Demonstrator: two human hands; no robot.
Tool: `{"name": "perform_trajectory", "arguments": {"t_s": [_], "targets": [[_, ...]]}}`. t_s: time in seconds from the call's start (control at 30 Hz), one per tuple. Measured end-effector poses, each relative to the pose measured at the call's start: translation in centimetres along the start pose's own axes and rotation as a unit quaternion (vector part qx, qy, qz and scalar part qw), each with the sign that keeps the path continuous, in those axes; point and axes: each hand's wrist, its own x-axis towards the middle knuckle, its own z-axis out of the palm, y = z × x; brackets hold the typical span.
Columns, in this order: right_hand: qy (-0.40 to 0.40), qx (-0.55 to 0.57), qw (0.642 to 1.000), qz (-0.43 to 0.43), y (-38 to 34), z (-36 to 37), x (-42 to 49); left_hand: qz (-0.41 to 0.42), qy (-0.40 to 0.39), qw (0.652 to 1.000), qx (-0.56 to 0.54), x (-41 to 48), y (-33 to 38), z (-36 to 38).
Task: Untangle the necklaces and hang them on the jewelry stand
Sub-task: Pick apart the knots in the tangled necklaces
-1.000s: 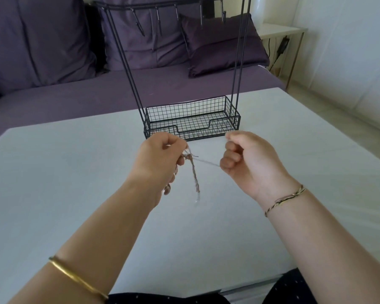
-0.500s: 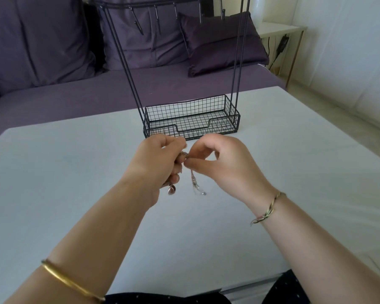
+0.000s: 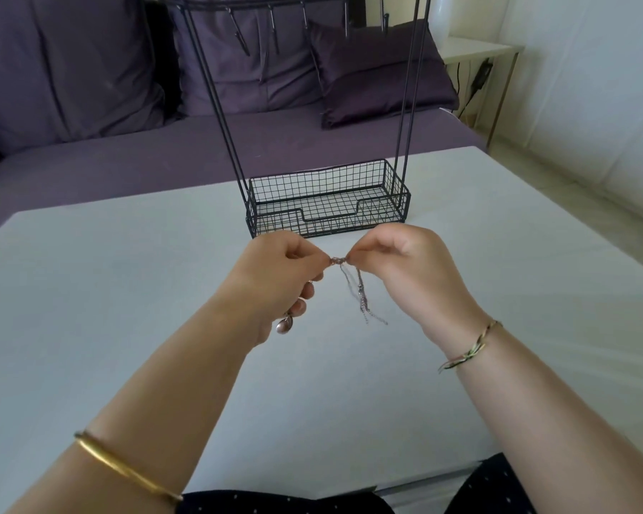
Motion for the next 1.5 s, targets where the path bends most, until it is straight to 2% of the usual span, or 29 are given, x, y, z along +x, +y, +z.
{"name": "perform_trajectory", "arguments": {"t_s": [0.2,0.37,0.53,1.0,1.3,1.5], "targets": [[-0.028,0.071,0.992,0.105,-0.2,0.2,0.1,0.005,0.004,1.0,-0.007,0.0,0.2,0.4],[-0.098,0.171,0.962,0.189,-0.5,0.2,0.1,0.042,0.018,0.999,-0.026,0.1,0.4,0.5],[-0.067,0.151,0.971,0.171,-0.3,-0.1,0.1,0.026,-0.007,1.0,-0.007,0.1,0.2,0.4],[-0.053,0.016,0.998,0.024,0.2,0.0,-0.1,0.006,-0.005,1.0,0.012,0.1,0.4,0.9],[-0.029,0.097,0.994,0.033,0.1,0.2,-0.3,-0.042,-0.043,0.998,-0.036,0.2,0.3,0.8],[-0.027,0.101,0.994,0.03,-0.1,0.4,-0.3,-0.02,-0.01,0.999,-0.031,0.1,0.3,0.8]]}}
